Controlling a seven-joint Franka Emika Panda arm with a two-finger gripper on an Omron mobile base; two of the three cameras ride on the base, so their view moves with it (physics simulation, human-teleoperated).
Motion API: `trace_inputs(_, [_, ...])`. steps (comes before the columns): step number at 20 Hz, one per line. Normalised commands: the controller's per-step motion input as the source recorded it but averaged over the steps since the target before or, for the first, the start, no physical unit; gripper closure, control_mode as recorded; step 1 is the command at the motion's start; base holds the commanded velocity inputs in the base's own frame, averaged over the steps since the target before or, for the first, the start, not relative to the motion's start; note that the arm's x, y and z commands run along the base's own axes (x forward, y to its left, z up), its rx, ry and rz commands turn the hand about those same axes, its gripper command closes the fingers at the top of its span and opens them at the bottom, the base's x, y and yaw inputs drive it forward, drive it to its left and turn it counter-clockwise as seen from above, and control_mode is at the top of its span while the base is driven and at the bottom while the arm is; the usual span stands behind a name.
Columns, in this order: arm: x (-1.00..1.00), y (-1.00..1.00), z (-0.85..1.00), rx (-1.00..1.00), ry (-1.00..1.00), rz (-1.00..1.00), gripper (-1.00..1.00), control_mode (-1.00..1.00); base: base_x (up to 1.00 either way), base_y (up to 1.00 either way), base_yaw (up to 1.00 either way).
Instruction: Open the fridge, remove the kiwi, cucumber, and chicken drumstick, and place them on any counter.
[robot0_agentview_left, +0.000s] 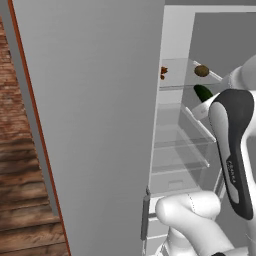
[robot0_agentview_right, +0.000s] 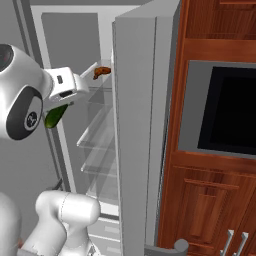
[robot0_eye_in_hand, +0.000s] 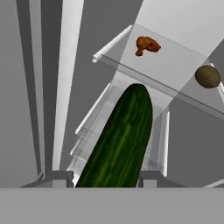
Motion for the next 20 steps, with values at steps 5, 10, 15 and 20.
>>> trace_inputs(5, [0.00, 0.01, 0.00, 0.00, 0.01, 0.00, 1.00, 1.00, -0.34, 0.23, 0.10])
trace_inputs(10, [0.00, 0.00, 0.00, 0.00, 0.00, 0.00, 1.00, 1.00, -0.88, 0.34, 0.14])
trace_inputs(15, [0.00, 0.00, 0.00, 0.00, 0.00, 0.00, 1.00, 1.00, -1.00, 0.39, 0.16])
trace_inputs(20, [0.00, 0.00, 0.00, 0.00, 0.00, 0.00, 1.00, 1.00, -0.76, 0.42, 0.16])
